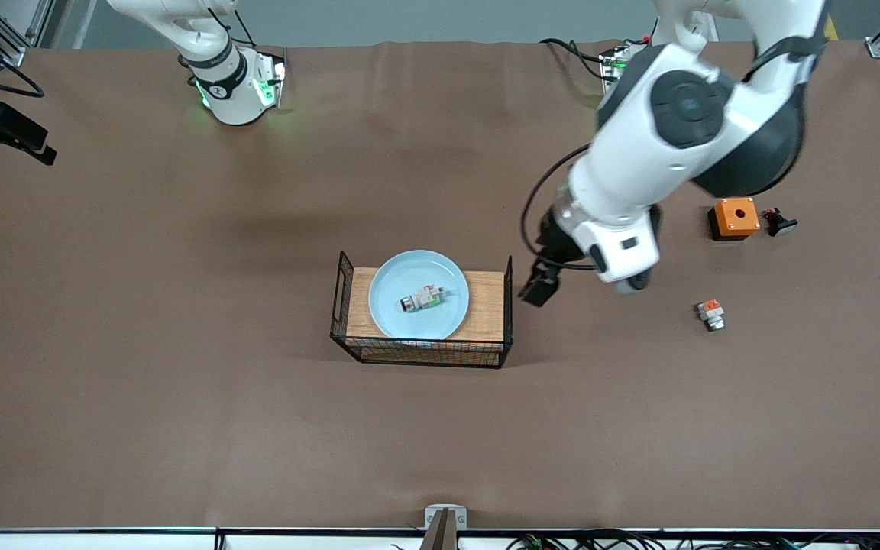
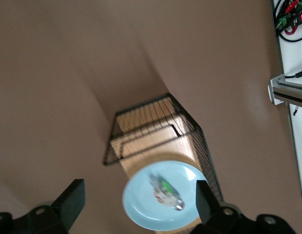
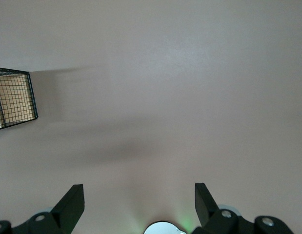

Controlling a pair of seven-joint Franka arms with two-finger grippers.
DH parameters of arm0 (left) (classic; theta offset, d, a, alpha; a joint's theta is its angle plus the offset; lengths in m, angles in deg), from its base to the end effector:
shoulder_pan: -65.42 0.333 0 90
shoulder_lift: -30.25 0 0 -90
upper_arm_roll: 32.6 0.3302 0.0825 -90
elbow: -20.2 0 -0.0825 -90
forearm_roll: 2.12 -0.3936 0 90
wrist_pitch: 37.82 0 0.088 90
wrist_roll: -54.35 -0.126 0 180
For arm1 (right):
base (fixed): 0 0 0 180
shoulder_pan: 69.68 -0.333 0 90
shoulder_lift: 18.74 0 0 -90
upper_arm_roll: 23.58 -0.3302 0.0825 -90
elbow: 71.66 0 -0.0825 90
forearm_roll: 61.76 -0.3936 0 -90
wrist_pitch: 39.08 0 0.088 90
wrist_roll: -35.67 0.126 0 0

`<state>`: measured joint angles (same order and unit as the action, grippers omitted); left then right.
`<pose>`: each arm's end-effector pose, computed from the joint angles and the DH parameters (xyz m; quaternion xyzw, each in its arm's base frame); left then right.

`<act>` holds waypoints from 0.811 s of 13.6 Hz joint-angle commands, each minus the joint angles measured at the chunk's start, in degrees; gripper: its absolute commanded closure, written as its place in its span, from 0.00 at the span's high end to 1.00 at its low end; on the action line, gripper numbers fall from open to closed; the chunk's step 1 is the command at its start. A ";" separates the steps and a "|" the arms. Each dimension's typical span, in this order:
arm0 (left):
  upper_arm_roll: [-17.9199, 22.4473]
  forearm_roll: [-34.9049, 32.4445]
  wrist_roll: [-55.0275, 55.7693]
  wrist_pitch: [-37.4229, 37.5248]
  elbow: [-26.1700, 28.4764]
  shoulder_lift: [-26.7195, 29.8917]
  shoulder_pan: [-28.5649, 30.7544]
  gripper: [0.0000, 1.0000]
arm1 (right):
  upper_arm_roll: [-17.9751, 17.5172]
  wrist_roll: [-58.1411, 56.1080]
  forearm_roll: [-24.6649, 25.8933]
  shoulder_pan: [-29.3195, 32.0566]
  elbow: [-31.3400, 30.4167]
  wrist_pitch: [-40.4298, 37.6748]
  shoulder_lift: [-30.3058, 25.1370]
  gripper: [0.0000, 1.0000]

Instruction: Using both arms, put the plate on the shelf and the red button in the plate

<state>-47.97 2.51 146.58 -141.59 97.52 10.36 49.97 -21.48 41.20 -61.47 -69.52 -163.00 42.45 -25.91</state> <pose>0.6034 -0.3354 0.5409 0.8459 0.5228 -0.0439 0.0957 0.5055 -0.0220 0.6630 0.9974 -0.0680 -0.0231 0.0009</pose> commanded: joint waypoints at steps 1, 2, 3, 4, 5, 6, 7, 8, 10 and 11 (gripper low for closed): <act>-0.28 1.62 -14.22 0.76 10.99 10.03 5.24 1.00 | 0.19 -0.35 -0.47 -0.16 -1.48 0.73 -1.45 1.00; -0.28 1.62 -20.89 0.93 13.36 12.40 7.00 1.00 | 0.28 -0.35 -0.56 -0.07 -1.57 0.82 -1.45 1.00; -0.28 1.70 -28.26 1.02 15.56 14.60 8.84 1.00 | 0.28 -0.35 -0.56 -0.07 -1.57 0.82 -1.45 1.00; -0.28 1.70 -35.65 1.11 17.32 16.36 10.77 1.00 | 0.28 -0.35 -0.65 -0.07 -1.57 0.47 -1.45 1.00; -0.28 1.70 -42.94 1.46 18.99 18.21 12.79 1.00 | 0.36 -0.26 -0.65 0.01 -1.57 0.47 -1.53 1.00; -0.19 1.70 -49.37 2.16 19.97 19.53 14.47 1.00 | 0.45 -0.34 -1.52 0.02 -1.57 0.56 -1.71 1.00; -0.19 1.70 -55.35 3.38 20.58 20.41 16.22 1.00 | 0.45 -0.43 -1.70 0.02 -1.48 0.56 -1.80 1.00; -0.01 1.62 -60.63 4.96 20.68 20.77 18.07 1.00 | 0.54 -0.43 -1.70 0.10 -1.57 0.30 -1.89 1.00; -0.01 1.62 -65.32 7.69 20.33 21.38 22.02 1.00 | 0.54 -0.43 -1.79 0.10 -1.57 0.47 -1.80 1.00; 0.07 1.62 -67.69 8.14 20.07 21.30 23.52 1.00 | 0.45 -0.43 -1.88 -0.16 -1.57 0.73 -1.80 1.00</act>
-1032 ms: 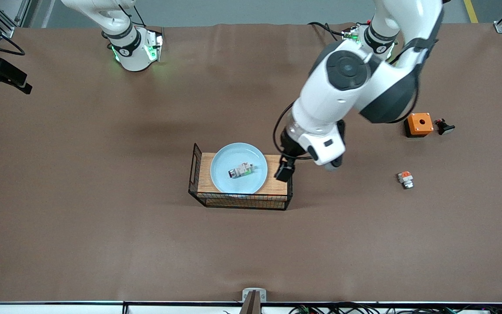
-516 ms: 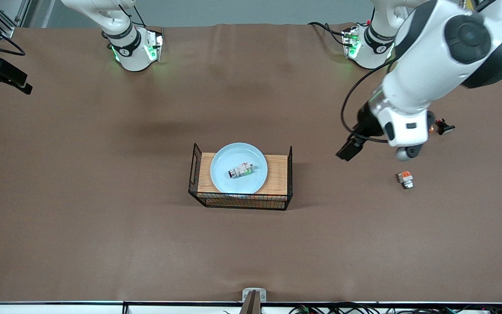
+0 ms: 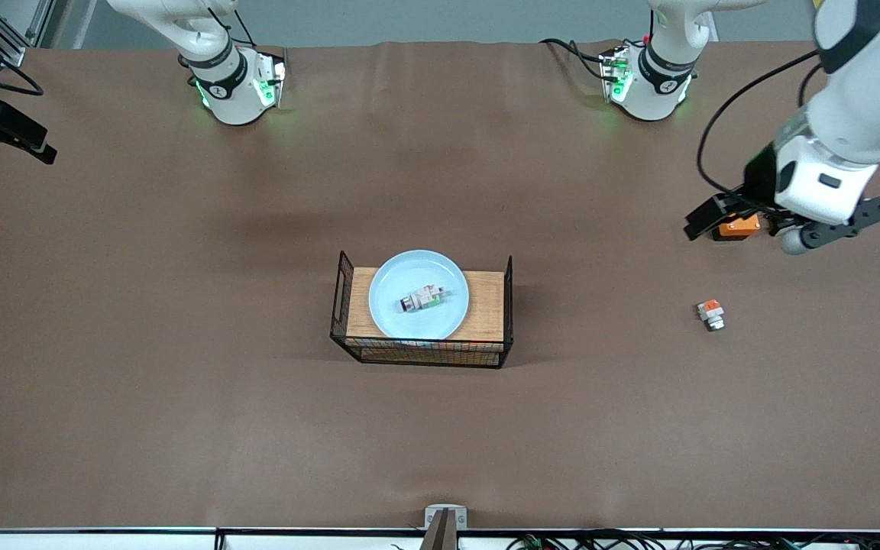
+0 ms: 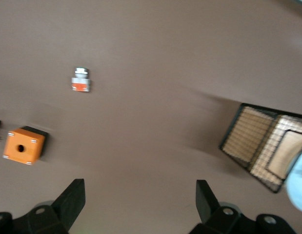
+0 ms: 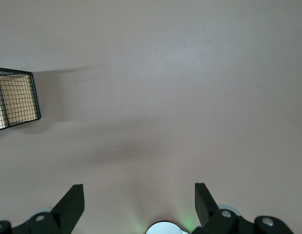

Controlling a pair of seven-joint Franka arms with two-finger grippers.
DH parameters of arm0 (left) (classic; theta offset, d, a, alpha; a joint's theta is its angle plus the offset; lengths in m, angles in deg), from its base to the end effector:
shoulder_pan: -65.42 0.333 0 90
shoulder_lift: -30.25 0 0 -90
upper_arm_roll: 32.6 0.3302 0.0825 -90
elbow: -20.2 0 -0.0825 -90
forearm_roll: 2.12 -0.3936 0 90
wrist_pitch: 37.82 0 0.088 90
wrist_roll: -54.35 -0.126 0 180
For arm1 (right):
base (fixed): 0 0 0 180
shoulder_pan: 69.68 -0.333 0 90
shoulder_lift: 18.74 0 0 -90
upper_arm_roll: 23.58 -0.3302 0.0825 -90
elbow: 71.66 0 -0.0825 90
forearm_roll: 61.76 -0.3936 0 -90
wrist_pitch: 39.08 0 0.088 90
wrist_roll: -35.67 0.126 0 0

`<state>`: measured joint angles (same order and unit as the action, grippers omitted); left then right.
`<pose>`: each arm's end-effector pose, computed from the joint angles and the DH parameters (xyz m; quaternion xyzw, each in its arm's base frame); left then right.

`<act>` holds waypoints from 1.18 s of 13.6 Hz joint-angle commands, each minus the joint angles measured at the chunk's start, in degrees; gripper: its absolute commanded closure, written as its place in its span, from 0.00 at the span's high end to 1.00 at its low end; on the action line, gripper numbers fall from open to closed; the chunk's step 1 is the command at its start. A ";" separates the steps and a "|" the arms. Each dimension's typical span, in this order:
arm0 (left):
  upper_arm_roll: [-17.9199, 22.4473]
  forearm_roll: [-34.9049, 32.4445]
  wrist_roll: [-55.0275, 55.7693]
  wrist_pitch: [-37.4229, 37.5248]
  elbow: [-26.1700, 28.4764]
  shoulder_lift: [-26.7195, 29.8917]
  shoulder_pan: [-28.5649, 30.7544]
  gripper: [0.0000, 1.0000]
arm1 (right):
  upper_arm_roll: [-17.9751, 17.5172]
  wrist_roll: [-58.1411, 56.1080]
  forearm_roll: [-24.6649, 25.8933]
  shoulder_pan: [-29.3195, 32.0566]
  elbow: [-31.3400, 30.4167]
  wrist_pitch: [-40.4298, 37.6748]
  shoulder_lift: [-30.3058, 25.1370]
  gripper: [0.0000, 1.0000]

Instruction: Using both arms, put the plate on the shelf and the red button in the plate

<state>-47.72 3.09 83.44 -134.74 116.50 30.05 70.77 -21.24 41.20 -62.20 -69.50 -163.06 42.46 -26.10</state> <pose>0.5630 -0.1073 0.5755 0.9839 0.1729 -0.0117 0.0442 0.5044 -0.0227 0.6642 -0.9973 0.0695 0.0220 0.0058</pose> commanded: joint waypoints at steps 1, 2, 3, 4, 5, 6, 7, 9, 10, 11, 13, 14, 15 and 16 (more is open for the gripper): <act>0.00 0.25 -7.35 1.37 0.74 1.61 3.61 1.00 | 0.21 -0.43 -1.23 -0.17 -1.51 0.72 -1.60 1.00; 0.26 -0.80 -9.82 1.29 0.74 1.44 4.06 1.00 | 0.21 -0.52 -1.49 -0.17 -1.51 0.90 -1.52 1.00; 0.18 -2.73 -12.19 1.29 0.65 1.35 5.11 1.00 | 0.30 -1.22 -2.54 0.00 -1.51 1.07 -1.51 1.00; 0.09 -3.62 -14.57 0.94 0.74 1.26 5.72 1.00 | 0.30 -2.70 -2.55 0.09 -1.51 1.16 -1.51 1.00; 0.18 -3.89 -16.33 0.41 0.65 1.09 6.17 1.00 | 0.30 -3.15 -2.64 0.09 -1.51 1.16 -1.60 1.00; 0.18 -3.97 -17.13 -0.90 0.65 1.00 7.21 1.00 | 0.21 -3.16 -2.55 0.00 -1.51 1.16 -1.60 1.00; 0.18 -3.98 -18.10 -1.61 0.65 1.00 7.57 1.00 | 0.12 -3.16 -2.03 -0.08 -1.51 0.90 -1.69 1.00; 0.18 -3.98 -20.64 -3.71 0.56 1.00 8.71 1.00 | 0.21 -3.33 -1.76 0.09 -1.51 0.90 -1.69 1.00; 0.09 -3.89 -21.18 -5.29 0.56 0.82 9.42 1.00 | 0.21 -3.42 -1.24 0.09 -1.42 0.90 -1.69 1.00; 0.09 -3.97 -21.18 -6.52 0.56 0.56 9.34 1.00 | 0.21 -3.42 -0.80 0.09 -1.42 0.81 -1.69 1.00; 0.09 -3.98 -21.18 -7.50 0.56 -0.06 9.33 1.00 | 0.12 -3.42 0.26 -0.08 -1.42 0.90 -1.69 1.00; 0.09 -3.98 -21.18 -7.59 0.47 -0.06 9.33 1.00 | 0.03 -3.42 0.35 -0.09 -1.42 0.90 -1.69 1.00; 0.18 -3.98 -21.18 -8.02 0.56 -0.14 8.73 1.00 | 0.03 -3.42 0.35 -0.09 -1.42 0.99 -1.69 1.00; 0.35 -3.98 -21.18 -8.55 0.56 -0.32 7.76 1.00 | 0.03 -3.42 0.35 -0.17 -1.42 0.99 -1.69 1.00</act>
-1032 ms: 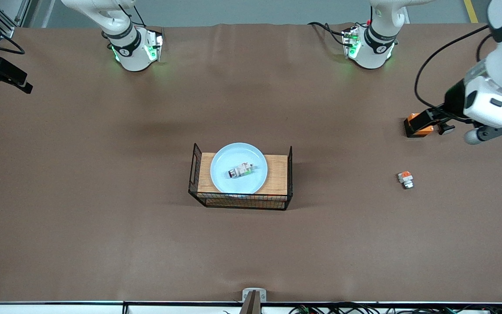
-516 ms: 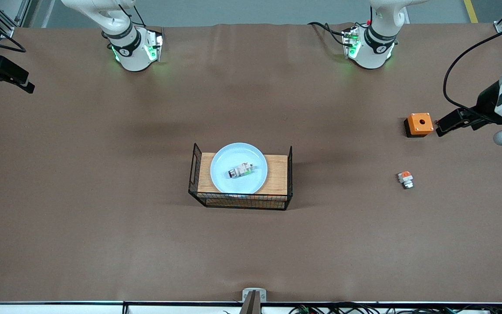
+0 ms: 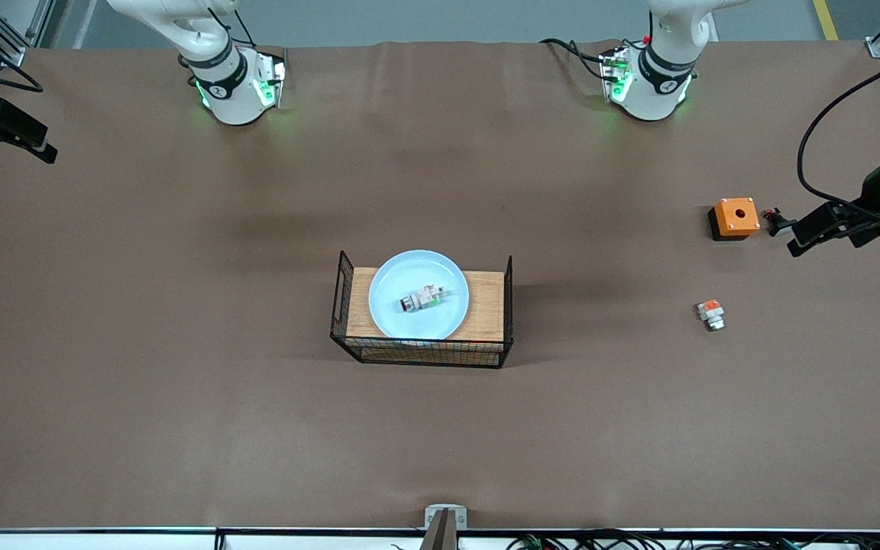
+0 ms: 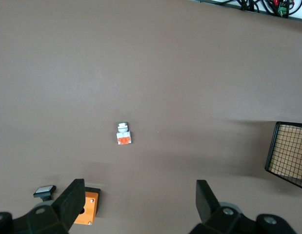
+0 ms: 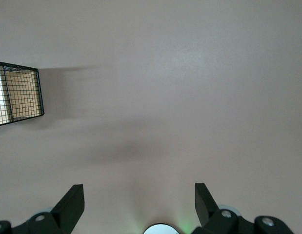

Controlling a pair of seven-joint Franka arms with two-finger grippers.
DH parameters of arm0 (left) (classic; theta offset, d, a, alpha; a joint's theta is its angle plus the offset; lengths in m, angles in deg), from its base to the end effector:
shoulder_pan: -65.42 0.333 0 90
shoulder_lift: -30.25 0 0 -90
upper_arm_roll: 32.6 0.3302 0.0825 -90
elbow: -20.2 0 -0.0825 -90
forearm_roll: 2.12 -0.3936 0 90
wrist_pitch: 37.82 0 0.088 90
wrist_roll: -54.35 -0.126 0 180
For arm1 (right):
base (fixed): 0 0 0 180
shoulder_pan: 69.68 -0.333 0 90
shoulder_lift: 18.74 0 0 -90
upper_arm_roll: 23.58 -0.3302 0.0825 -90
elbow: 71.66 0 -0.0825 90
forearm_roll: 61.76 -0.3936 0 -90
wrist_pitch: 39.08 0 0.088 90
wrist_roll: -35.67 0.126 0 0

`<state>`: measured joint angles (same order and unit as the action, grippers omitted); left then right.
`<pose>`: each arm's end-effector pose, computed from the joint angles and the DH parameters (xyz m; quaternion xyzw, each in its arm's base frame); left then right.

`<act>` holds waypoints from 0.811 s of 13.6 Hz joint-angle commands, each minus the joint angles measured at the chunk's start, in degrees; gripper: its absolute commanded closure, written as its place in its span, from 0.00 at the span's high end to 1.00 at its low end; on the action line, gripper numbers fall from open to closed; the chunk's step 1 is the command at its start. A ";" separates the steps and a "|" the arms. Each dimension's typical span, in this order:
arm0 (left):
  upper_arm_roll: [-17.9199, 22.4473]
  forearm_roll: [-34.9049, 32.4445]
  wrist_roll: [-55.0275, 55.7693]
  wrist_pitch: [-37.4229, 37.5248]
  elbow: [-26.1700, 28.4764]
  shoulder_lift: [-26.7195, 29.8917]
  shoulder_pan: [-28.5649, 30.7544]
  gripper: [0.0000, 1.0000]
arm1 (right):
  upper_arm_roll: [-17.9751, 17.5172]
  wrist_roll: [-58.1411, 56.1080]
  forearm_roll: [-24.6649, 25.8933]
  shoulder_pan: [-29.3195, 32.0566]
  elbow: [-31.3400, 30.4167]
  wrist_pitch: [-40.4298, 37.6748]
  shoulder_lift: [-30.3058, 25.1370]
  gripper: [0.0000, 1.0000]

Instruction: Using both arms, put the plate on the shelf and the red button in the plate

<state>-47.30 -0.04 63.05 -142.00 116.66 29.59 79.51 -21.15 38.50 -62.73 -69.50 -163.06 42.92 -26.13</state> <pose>0.5898 -0.0092 0.5814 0.9952 0.0738 0.0600 0.0242 0.5053 -0.0223 0.6652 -0.9987 0.0462 0.0176 0.0111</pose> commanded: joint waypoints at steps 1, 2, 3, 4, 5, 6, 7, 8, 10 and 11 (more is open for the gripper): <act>1.59 -0.84 -0.80 -1.38 0.40 -0.21 -2.56 1.00 | -0.05 -0.82 0.88 -0.09 -1.42 0.52 -1.58 1.00; 4.65 -0.84 -0.80 -1.29 0.40 -0.21 -5.88 1.00 | -0.05 -0.90 0.88 -0.09 -1.42 0.44 -1.67 1.00; 7.47 -0.84 -0.71 -1.29 0.48 -0.21 -8.61 1.00 | -0.05 -1.60 0.80 -0.18 -1.42 0.52 -1.58 1.00; 9.58 -0.84 -0.80 -1.38 0.40 -0.21 -10.81 1.00 | -0.05 -2.30 0.80 -0.09 -1.50 0.52 -1.58 1.00; 11.43 -0.84 -0.71 -1.29 0.48 -0.30 -12.58 1.00 | -0.05 -2.83 0.80 -0.09 -1.50 0.52 -1.58 1.00; 13.45 -0.84 -0.80 -1.38 0.40 -0.30 -14.51 1.00 | -0.05 -2.84 0.71 0.00 -1.50 0.52 -1.58 1.00; 14.87 -0.84 -0.80 -1.29 0.48 -0.30 -15.57 1.00 | -0.05 -2.84 0.71 0.00 -1.42 0.61 -1.58 1.00; 15.05 -0.84 -0.80 -1.38 0.48 -0.30 -15.76 1.00 | -0.05 -2.84 0.62 -0.09 -1.42 0.70 -1.58 1.00; 15.06 -0.84 -0.80 -1.38 0.40 -0.30 -15.76 1.00 | 0.03 -2.84 0.44 -0.09 -1.50 0.61 -1.58 1.00; 15.06 -0.93 -0.80 -1.38 0.40 -0.30 -15.41 1.00 | 0.03 -2.84 0.44 -0.09 -1.50 0.61 -1.58 1.00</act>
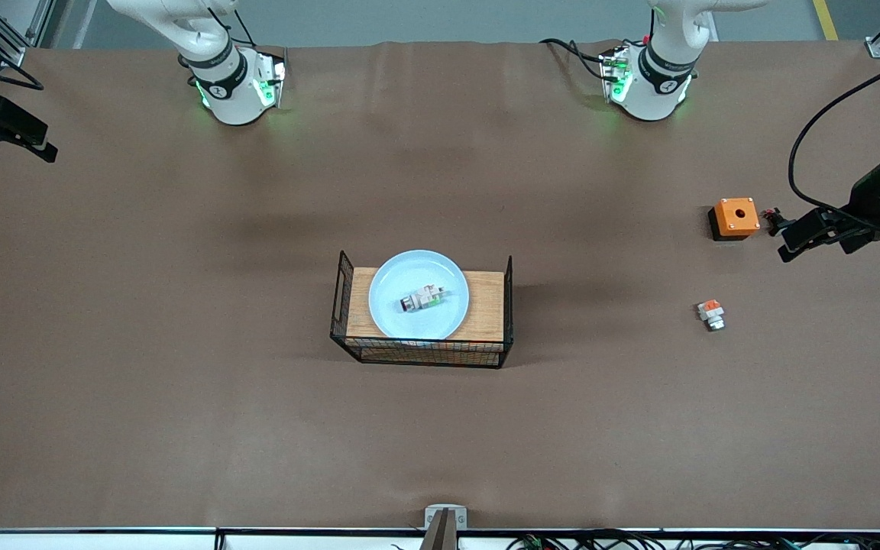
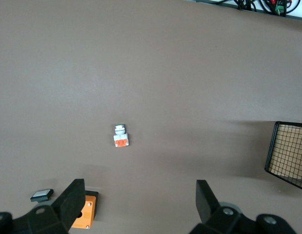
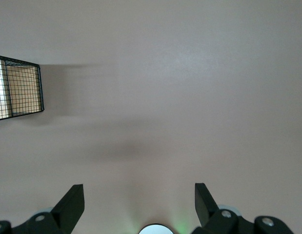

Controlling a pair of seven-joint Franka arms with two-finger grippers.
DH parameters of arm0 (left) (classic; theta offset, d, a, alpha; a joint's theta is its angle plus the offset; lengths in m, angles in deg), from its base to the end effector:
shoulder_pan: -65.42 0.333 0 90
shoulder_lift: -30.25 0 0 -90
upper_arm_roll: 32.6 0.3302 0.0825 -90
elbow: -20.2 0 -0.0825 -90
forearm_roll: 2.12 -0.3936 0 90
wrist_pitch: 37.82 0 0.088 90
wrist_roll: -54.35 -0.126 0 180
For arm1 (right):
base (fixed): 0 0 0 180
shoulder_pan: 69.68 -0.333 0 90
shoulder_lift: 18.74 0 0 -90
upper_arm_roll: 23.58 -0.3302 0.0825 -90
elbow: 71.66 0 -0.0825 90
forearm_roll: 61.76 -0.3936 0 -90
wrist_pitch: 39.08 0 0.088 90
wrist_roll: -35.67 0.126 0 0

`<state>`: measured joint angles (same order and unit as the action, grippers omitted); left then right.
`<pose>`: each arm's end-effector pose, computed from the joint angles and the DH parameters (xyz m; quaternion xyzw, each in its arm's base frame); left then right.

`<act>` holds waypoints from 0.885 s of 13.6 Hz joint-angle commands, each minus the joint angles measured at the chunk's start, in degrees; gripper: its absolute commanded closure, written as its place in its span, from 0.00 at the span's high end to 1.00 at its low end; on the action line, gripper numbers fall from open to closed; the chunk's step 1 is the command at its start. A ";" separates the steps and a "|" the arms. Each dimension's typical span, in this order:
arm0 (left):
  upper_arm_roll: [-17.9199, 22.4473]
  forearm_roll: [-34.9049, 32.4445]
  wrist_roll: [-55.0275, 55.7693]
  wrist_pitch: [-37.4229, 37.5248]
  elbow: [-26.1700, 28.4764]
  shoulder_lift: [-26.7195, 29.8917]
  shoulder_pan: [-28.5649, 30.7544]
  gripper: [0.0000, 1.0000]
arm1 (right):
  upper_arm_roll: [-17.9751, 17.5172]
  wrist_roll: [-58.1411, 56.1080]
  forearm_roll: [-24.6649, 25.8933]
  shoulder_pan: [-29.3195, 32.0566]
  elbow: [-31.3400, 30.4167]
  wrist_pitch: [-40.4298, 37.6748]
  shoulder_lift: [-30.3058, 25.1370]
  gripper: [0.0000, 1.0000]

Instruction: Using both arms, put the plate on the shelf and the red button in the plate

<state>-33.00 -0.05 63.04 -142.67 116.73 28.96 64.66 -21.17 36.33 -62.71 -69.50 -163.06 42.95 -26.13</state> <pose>0.5937 -0.0156 0.5752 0.9956 0.0691 0.0595 0.0230 0.5053 -0.0222 0.6652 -0.9994 0.0271 0.0171 0.0112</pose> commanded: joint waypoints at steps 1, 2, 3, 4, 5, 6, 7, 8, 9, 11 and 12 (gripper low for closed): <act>0.75 -0.93 -0.78 -0.71 0.33 0.42 -0.38 1.00 | 0.05 -0.67 0.34 -0.09 -1.50 0.50 -1.58 1.00; 0.75 -0.93 -0.78 -0.62 0.33 0.68 -0.29 1.00 | -0.04 -0.67 0.34 -0.09 -1.50 0.50 -1.58 1.00; 0.75 -0.93 -0.78 -0.27 0.33 0.94 -0.20 1.00 | 0.04 -0.67 0.25 0.00 -1.50 0.41 -1.58 1.00; 0.66 -0.84 -0.78 -0.09 0.33 1.12 -0.12 1.00 | 0.05 -0.67 0.25 -0.09 -1.50 0.32 -1.58 1.00; 0.66 -0.84 -0.69 0.08 0.33 1.64 -0.12 1.00 | 0.05 -0.67 0.25 -0.09 -1.50 0.32 -1.58 1.00; 0.58 -0.84 -0.61 0.69 0.33 2.34 -0.12 1.00 | 0.05 -0.67 0.25 -0.09 -1.42 0.32 -1.58 1.00; 0.58 -0.84 -0.69 2.27 0.33 3.39 -0.12 1.00 | 0.05 -0.67 0.25 -0.09 -1.50 0.32 -1.58 1.00; 0.57 -0.84 -0.78 3.24 0.42 4.62 -0.12 1.00 | 0.05 -0.67 0.25 -0.09 -1.50 0.32 -1.58 1.00; 0.57 -0.84 -0.78 3.42 0.42 5.24 -0.03 1.00 | 0.05 -0.67 0.25 -0.09 -1.50 0.23 -1.58 1.00; 0.66 -0.75 -0.69 3.78 0.33 6.30 -0.03 1.00 | 0.05 -0.67 0.25 -0.09 -1.50 0.06 -1.58 1.00; 0.49 -0.75 -0.52 4.04 0.07 6.39 -0.11 1.00 | 0.05 -0.67 0.25 -0.09 -1.50 0.06 -1.58 1.00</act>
<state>-32.56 -0.05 63.04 -139.44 116.53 34.18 64.71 -21.17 36.29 -62.71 -69.50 -163.06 42.83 -26.13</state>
